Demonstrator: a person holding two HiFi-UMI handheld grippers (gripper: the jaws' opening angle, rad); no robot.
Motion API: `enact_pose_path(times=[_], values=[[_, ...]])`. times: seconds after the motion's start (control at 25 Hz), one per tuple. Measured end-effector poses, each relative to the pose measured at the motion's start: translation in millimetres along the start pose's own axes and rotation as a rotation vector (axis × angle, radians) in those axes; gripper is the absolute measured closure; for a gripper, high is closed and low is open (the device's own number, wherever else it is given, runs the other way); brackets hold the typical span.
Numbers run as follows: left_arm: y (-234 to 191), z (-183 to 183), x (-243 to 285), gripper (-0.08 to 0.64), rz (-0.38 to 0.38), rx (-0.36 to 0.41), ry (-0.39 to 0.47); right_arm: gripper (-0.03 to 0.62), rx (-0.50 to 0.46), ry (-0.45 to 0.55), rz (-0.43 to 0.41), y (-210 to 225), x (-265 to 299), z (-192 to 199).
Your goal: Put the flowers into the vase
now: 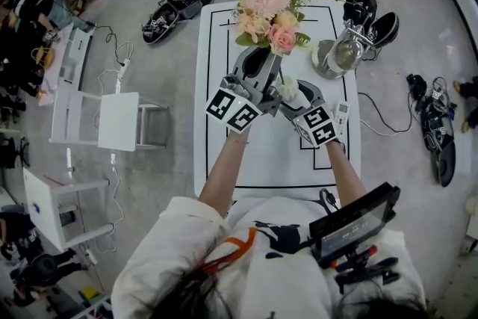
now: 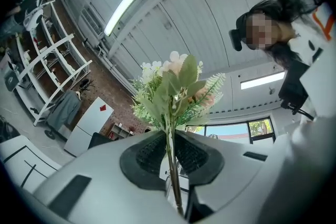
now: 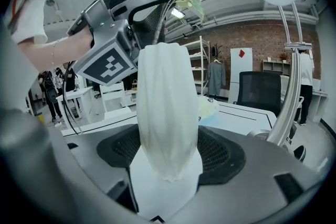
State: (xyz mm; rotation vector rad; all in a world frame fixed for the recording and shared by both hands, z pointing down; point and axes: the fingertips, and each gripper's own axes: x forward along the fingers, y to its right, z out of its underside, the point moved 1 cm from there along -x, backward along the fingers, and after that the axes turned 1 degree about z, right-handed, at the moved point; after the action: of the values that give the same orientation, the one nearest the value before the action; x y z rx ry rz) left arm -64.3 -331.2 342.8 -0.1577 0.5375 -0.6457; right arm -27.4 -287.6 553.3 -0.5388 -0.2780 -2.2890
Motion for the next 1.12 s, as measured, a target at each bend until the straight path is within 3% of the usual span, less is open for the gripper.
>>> enact_pose_path(times=[0.2,0.76,1.12], values=[[-2.1,-3.6,-11.8,0.511,-0.017,0.011,0.005,0.244,-0.003,-0.002,0.002,-1.4,0.6,0.2],[13.7,75.4,-26.7,0.505,0.017,0.192,-0.292,0.244,0.016,0.008,0.002,2.8,3.1,0.6],[14.4,95.1,-43.3,0.433,0.021,0.159,-0.373,0.244,0.019,0.009,0.001,3.3,3.6,-0.5]])
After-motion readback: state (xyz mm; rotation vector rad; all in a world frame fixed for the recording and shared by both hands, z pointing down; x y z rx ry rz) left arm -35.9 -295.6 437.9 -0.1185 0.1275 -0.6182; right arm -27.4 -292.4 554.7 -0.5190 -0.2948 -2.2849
